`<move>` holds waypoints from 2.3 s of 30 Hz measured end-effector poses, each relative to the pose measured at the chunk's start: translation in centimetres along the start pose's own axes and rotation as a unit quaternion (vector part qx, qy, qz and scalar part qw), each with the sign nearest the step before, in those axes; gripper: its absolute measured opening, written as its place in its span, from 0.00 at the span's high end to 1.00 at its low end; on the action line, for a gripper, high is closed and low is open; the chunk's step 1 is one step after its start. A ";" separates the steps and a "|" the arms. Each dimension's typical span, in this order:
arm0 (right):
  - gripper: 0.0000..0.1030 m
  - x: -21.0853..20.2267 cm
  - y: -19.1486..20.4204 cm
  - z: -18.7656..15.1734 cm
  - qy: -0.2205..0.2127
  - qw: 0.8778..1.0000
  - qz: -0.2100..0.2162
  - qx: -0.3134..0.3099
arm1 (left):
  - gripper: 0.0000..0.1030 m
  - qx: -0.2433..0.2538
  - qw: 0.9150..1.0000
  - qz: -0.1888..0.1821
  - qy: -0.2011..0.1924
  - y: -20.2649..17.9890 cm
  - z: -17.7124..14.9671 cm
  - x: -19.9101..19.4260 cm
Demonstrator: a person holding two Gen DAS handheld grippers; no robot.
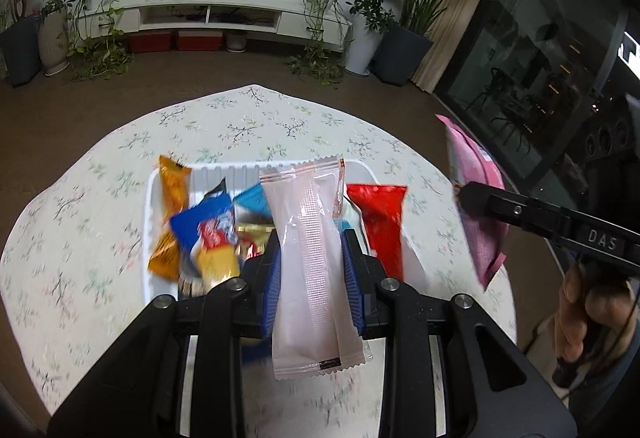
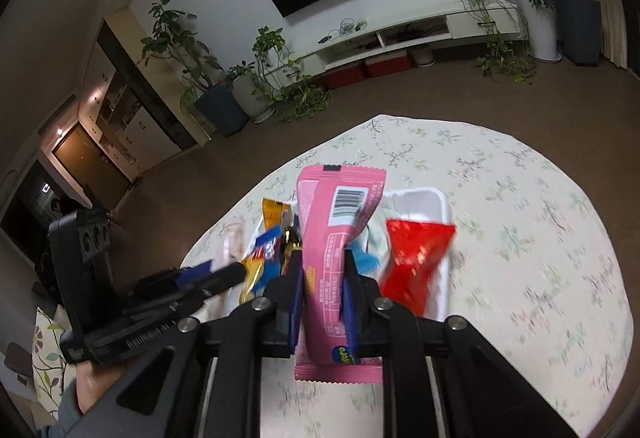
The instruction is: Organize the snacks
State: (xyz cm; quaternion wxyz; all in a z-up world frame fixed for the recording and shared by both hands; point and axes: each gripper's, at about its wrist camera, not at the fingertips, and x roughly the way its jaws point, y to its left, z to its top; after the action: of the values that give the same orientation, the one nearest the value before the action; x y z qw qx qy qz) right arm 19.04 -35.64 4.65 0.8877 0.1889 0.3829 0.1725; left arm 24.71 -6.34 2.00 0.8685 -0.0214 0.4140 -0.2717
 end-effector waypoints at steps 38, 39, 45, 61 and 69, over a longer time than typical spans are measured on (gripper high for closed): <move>0.69 11.0 -2.3 -1.2 0.082 0.995 -0.062 -0.011 | 0.41 0.015 0.999 0.045 0.019 1.7 -1.4 11.0; 0.69 10.9 -2.2 -1.3 0.082 0.995 -0.062 -0.011 | 0.40 0.015 0.999 0.044 0.018 1.7 -1.4 10.9; 0.63 10.3 -1.7 -1.5 0.074 0.995 -0.069 -0.017 | 0.32 0.016 0.999 0.044 0.015 1.6 -1.6 10.2; 0.25 1.7 0.6 -2.5 -0.028 0.996 -0.082 -0.011 | 0.01 0.033 0.990 0.128 -0.056 -1.4 -3.6 1.5; 0.05 -5.7 4.8 -4.4 -0.147 0.981 -0.116 -0.043 | 0.01 0.052 0.951 0.292 -0.088 -4.9 -5.4 -4.7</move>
State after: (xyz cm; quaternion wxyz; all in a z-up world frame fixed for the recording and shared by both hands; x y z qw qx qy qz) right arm 11.34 -33.17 7.62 0.9556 0.1281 0.2595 0.0550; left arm 16.14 -7.14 3.04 0.9427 0.1217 0.3097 -0.0244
